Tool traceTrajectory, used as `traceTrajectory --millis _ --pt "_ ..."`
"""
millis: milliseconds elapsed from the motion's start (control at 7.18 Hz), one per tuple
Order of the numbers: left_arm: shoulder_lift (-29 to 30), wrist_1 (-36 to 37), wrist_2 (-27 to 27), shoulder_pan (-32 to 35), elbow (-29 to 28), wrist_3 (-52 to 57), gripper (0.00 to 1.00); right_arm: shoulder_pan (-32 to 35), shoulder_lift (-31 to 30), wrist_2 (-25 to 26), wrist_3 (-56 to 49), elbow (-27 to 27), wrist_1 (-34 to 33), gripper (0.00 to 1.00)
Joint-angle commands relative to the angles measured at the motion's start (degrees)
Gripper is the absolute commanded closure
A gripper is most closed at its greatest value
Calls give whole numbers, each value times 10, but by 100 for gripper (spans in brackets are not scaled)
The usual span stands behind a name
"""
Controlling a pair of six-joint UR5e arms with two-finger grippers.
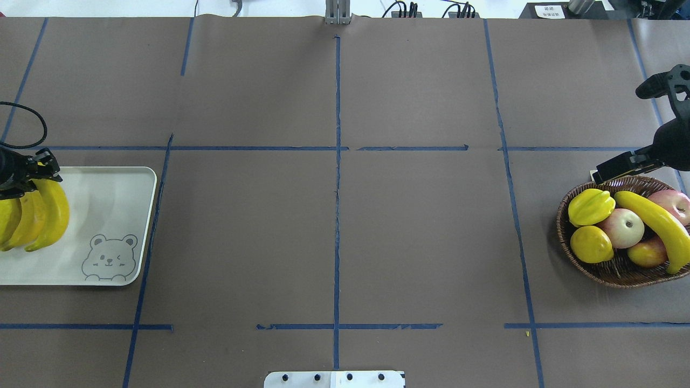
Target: Transfer all bananas from basket to plate
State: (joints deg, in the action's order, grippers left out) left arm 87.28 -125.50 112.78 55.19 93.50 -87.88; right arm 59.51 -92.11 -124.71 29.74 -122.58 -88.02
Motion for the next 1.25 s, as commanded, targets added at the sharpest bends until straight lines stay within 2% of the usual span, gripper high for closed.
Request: traceTrajectory --millis 0,139,279,557,696,836,1114 --pt "4 -7 15 33 -10 63 0 1 -1 0 0 0 0 1" --pt "3 -9 83 63 -8 99 0 2 -5 0 0 -3 1 0" --pt "5 1 158 112 19 116 0 2 -27 0 -1 -21 5 1" --pt "26 -4 169 118 77 121 0 7 -85 2 -52 -47 8 0" --pt "38 -6 170 94 109 119 0 14 -129 3 -77 -56 29 1" --pt "44 -36 170 59 128 115 0 18 -186 3 -74 -39 129 0" --pt "65 -51 170 17 128 114 0 34 -230 -2 -72 33 281 1"
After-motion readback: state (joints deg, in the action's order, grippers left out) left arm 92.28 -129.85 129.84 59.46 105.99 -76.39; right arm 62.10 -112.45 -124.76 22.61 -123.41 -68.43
